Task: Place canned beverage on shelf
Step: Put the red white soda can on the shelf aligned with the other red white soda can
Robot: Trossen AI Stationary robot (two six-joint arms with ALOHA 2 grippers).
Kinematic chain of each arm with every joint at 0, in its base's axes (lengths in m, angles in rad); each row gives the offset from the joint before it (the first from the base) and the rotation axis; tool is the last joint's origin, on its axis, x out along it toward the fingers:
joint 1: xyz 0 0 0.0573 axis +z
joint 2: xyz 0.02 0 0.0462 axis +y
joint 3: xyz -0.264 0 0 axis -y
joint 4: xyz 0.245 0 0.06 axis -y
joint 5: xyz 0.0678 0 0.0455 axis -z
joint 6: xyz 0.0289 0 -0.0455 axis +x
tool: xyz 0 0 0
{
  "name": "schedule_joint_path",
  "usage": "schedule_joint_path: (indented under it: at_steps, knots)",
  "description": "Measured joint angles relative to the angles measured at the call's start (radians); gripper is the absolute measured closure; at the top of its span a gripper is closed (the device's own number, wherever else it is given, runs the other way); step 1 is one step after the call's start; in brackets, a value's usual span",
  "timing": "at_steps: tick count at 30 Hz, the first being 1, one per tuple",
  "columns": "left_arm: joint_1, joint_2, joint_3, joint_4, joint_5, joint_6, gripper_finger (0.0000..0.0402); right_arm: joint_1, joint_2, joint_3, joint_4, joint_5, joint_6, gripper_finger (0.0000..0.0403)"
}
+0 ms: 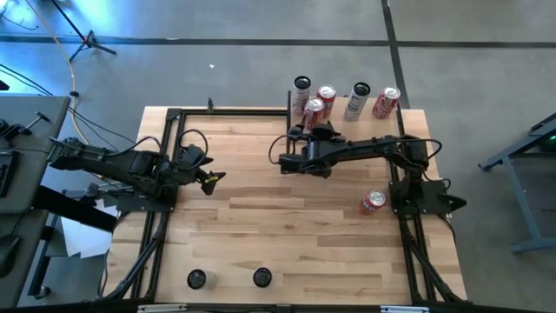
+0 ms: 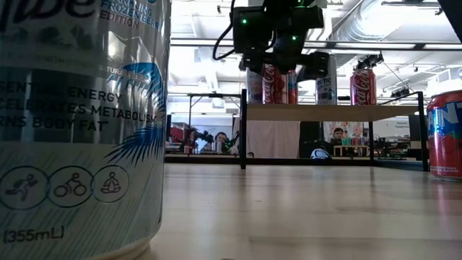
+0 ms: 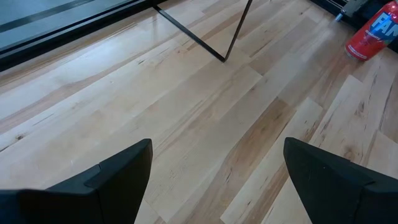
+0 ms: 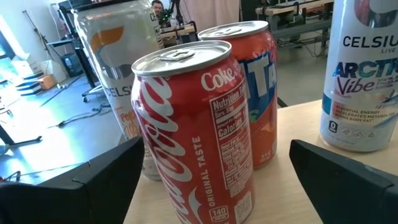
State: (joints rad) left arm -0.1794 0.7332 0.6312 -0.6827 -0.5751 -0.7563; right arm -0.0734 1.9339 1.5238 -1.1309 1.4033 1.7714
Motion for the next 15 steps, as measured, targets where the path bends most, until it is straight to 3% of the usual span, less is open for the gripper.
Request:
schedule_joint_path:
  at_steps: [7,15]
  knots:
    - [0.0,0.0,0.0,0.0,0.0,0.0,0.0064,0.0,0.0,0.0,0.0,0.0,0.0,0.004]
    - [0.0,0.0,0.0,0.0,0.0,0.0,0.0064,0.002,0.0,0.0,0.005,0.0,0.0,0.0137]
